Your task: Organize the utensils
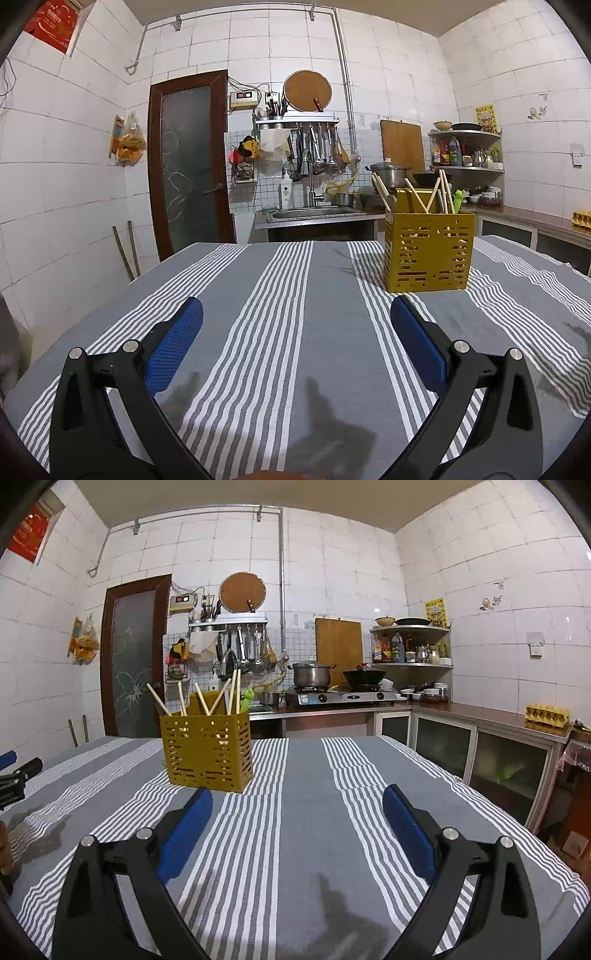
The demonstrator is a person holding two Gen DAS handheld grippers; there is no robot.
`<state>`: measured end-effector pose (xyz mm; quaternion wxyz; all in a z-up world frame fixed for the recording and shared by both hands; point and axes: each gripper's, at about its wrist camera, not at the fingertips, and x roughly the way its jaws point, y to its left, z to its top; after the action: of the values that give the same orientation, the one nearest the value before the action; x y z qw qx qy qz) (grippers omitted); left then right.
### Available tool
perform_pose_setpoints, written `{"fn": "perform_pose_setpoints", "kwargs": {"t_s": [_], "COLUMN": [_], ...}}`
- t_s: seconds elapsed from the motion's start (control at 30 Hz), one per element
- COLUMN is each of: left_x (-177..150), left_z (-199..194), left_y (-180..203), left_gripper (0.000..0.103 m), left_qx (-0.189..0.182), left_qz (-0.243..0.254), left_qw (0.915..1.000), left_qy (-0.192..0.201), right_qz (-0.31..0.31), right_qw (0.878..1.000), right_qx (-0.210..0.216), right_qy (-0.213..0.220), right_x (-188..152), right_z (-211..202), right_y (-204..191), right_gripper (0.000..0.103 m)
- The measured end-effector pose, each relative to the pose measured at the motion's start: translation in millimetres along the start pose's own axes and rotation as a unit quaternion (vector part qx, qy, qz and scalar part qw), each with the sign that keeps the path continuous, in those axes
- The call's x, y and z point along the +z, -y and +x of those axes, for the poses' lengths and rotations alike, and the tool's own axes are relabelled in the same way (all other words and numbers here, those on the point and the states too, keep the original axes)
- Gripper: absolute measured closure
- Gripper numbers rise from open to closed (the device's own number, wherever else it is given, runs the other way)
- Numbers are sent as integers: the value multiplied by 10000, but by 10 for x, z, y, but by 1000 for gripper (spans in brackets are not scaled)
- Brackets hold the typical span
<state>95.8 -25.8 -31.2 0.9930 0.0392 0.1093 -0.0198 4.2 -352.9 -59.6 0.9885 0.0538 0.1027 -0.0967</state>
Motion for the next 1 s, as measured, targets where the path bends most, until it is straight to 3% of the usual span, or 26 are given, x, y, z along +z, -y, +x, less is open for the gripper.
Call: {"fn": "perform_pose_setpoints", "kwargs": {"t_s": [0.37,0.53,1.0], "left_x": [-8,-10,-11], "left_z": [61,53,23], "left_y": [-65,-52,-52], "left_gripper": [5,5,5], "left_qx": [-91,-123,-122], "left_qz": [-82,-36,-29], "left_qw": [9999,9999,9999], "left_qy": [-84,-77,-47], "right_qz": [-140,-255,-263], "right_qw": [9999,9994,9995], "right_qx": [7,-53,-46], "right_qy": [19,227,155], "right_x": [-3,-8,11], "right_z": [-26,-116,-92], "right_y": [-80,-121,-125], "right_gripper": [11,11,11]}}
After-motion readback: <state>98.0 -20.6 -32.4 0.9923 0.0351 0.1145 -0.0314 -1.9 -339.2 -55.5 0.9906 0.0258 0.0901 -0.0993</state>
